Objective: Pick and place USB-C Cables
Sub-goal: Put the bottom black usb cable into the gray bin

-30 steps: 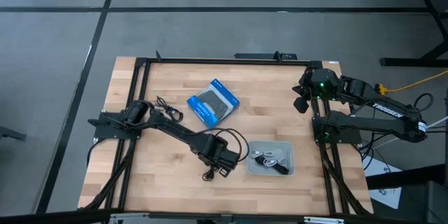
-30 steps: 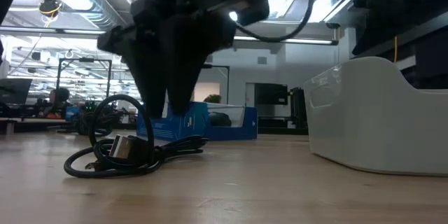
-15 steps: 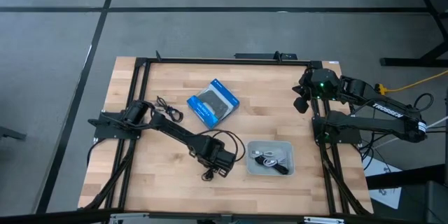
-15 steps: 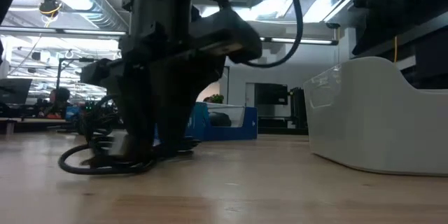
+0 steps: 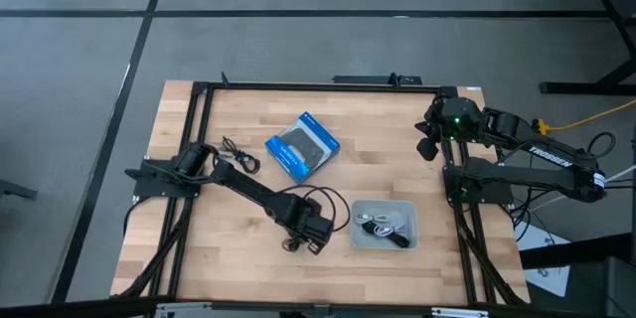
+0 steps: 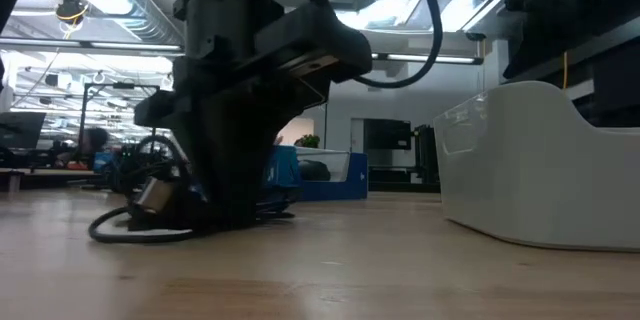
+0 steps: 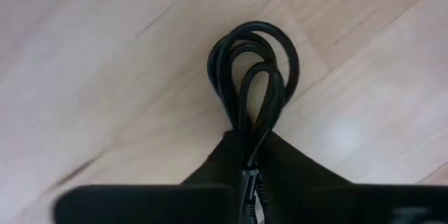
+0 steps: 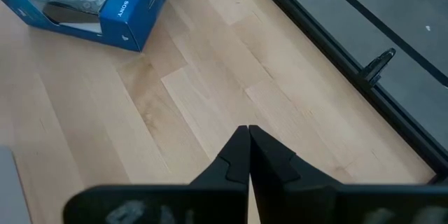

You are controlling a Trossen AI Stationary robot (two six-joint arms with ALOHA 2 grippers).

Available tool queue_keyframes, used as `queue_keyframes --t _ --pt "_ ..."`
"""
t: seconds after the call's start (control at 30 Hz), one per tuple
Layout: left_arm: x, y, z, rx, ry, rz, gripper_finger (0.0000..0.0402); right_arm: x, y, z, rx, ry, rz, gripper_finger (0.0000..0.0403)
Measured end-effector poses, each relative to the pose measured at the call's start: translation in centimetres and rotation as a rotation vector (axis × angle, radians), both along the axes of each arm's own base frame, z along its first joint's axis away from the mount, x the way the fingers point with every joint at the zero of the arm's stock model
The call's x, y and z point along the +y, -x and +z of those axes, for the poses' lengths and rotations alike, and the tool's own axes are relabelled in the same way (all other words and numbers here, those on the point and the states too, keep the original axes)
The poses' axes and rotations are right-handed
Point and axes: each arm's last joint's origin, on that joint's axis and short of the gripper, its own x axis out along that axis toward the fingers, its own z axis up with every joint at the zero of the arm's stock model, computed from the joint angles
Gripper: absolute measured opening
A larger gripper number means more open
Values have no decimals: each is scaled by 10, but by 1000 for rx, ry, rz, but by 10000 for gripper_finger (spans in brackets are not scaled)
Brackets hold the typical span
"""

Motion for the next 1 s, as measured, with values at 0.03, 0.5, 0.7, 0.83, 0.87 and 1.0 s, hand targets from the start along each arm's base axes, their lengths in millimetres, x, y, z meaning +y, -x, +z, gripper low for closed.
queue_keyframes --t 0.03,0.5,0.7,0.83,0.87,1.0 --pt "0 -1 0 -8 -2 -8 16 0 0 0 0 0 0 7" --pt "15 -37 51 -197 -223 -328 2 0 0 0 0 0 0 7" --pt "37 -47 87 -207 -337 -332 2 0 0 0 0 0 0 7" --pt "49 -63 101 -349 -398 -416 2 0 0 0 0 0 0 7" --pt "51 -67 103 -384 -405 -443 2 0 0 0 0 0 0 7" --pt "61 -77 110 -477 -462 -531 2 0 0 0 0 0 0 7"
